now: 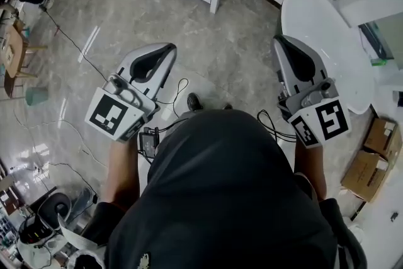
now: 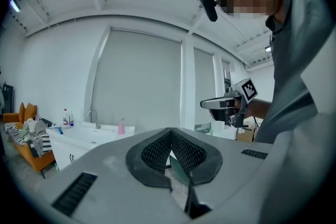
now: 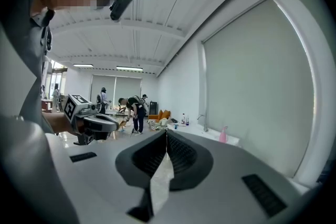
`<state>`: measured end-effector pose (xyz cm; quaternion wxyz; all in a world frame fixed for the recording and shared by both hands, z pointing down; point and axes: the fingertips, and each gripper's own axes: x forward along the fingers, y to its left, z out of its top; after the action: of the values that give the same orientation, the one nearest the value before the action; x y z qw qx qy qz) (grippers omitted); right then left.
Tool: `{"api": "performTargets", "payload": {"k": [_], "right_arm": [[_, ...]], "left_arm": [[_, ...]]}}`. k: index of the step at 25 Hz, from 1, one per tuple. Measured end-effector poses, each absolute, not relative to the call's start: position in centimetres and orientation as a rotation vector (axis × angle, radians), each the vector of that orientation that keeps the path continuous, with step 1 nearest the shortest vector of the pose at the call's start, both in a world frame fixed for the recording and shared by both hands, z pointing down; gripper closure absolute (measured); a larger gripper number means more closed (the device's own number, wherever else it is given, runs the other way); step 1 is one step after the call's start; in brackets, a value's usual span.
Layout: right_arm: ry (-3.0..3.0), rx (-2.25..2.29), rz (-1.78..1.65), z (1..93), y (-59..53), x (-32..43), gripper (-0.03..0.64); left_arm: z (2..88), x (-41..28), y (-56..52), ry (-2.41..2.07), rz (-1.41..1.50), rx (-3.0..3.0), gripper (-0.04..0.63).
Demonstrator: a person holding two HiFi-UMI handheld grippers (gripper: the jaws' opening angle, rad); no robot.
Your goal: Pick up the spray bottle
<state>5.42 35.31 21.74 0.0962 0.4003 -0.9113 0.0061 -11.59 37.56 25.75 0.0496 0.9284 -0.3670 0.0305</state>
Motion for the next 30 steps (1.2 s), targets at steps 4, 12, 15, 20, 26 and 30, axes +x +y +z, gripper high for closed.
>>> {"api": "performTargets", "payload": {"k": [4,12,15,20,26,30], "right_arm": [[-2.679,1.214,0.000,21.6,35.1,3.5,0.609],[-2.610,1.261,0.044,22.6,34.1,3.7,0.609],[-2.617,1.250,0.049,22.6,33.0,4.0,0.609],[-2.649,1.166,0.044,22.8,30.2,4.2,0.609],[-2.701,1.075,0.067,22.9,26.8,5.1,0.609],[-2.722,1.058,0.085,23.0,24.4,7.2,0.609]], "left_arm": [[26.1,-13.1,37.1,-1.070,0.053,2.846,0.591],[27.0,-12.6,34.8,-0.976,0.039,2.886,0.591],[27.2,-11.9,33.9,-0.971,0.049,2.892,0.591],[27.2,-11.0,32.0,-1.039,0.058,2.839,0.591],[27.1,-9.5,30.1,-1.111,0.102,2.768,0.591],[26.8,-7.4,28.4,-1.136,0.131,2.751,0.591]]}}
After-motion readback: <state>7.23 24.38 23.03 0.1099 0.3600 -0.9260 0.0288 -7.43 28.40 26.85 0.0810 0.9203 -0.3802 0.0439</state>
